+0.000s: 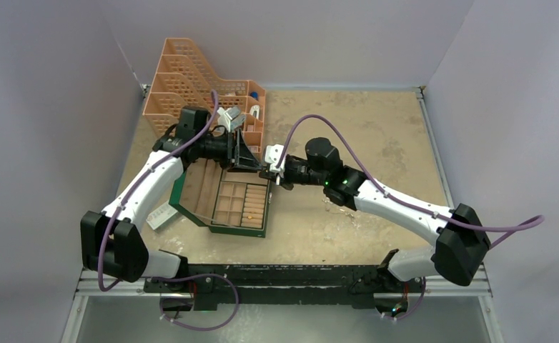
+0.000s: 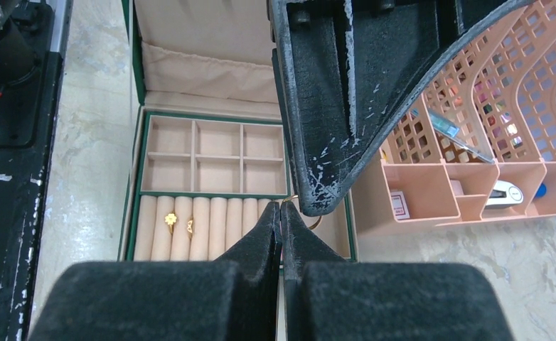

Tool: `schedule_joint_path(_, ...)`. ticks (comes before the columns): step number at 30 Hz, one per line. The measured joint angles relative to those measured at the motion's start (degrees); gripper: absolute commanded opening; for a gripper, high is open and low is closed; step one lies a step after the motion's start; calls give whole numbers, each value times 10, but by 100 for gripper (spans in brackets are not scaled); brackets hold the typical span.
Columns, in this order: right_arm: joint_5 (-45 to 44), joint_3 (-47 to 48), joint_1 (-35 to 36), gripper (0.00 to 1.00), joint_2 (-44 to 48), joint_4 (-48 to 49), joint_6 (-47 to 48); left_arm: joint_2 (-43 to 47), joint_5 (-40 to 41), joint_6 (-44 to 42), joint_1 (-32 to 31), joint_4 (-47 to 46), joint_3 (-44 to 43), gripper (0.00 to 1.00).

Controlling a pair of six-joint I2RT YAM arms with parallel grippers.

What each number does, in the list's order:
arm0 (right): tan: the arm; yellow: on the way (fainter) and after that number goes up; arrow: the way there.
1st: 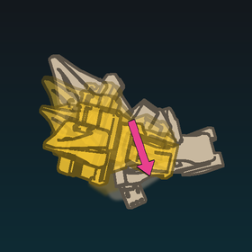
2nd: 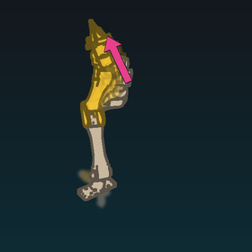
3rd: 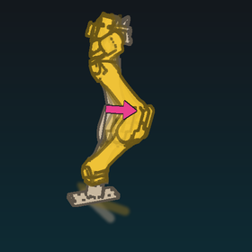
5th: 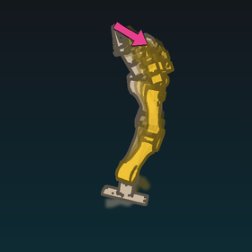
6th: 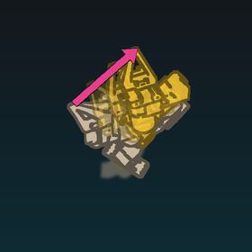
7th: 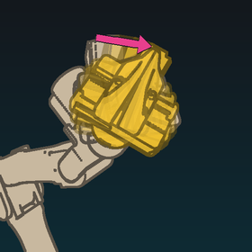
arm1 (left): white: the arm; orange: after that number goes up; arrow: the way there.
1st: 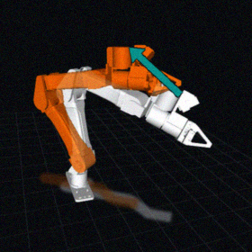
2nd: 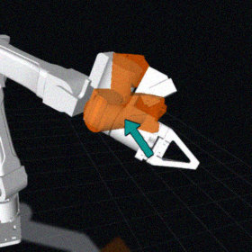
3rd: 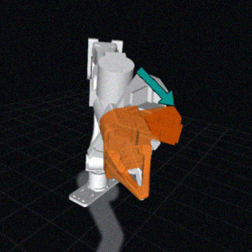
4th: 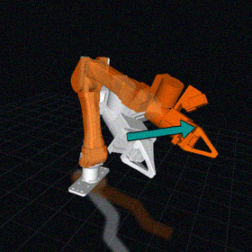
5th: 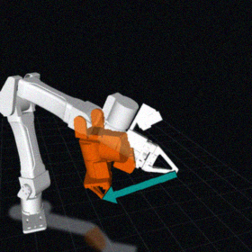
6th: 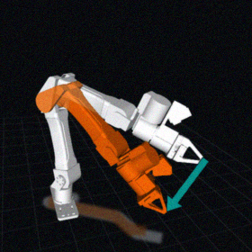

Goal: Organize the mixed jewelry

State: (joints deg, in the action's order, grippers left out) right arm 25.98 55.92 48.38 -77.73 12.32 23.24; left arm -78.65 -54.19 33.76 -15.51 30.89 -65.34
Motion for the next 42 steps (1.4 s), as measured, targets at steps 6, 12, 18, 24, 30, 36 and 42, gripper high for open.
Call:
schedule_joint_path(6, 6, 0, 0, 0, 0, 0, 0, 0, -8, 0, 0, -4, 7, 28)
schedule_joint_path(12, 8, 0, 0, 0, 0, 0, 0, 0, -21, 1, 0, -21, 19, 22)
schedule_joint_path(18, 9, 0, 2, 0, 0, 0, 0, 0, -34, 1, 0, -31, 26, 10)
schedule_joint_path(24, 9, 0, 3, 19, 0, 0, -2, 0, -44, 0, 1, -41, 33, 0)
schedule_joint_path(30, 6, 0, 8, 53, 13, -9, -50, 14, -30, 2, 1, -64, 35, 0)
schedule_joint_path(36, -11, -13, 4, 59, 90, 10, -143, 94, 23, 18, 0, -88, 51, 0)
schedule_joint_path(42, -88, -94, 4, 51, 151, 202, -413, 197, 121, 91, 0, -187, 87, 0)
